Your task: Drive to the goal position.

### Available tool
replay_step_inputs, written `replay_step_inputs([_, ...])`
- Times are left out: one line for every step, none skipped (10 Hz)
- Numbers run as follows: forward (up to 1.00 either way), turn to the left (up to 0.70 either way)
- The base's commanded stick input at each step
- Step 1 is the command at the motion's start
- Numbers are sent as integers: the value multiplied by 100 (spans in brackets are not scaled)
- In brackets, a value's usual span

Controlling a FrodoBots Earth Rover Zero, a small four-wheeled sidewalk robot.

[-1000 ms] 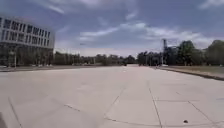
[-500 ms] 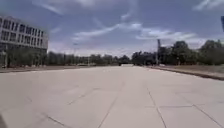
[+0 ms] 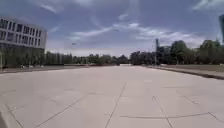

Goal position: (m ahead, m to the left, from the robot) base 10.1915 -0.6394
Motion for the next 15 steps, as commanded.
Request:
replay_step_inputs([70, 0])
replay_step_inputs([70, 0])
replay_step_inputs([70, 0])
replay_step_inputs([70, 0])
replay_step_inputs([70, 0])
replay_step_inputs([70, 0])
replay_step_inputs([70, 0])
replay_step_inputs([70, 0])
replay_step_inputs([70, 0])
replay_step_inputs([70, 0])
replay_step_inputs([66, 0])
replay_step_inputs([59, 0])
replay_step_inputs([57, 0])
replay_step_inputs([56, 0])
replay_step_inputs([56, 0])
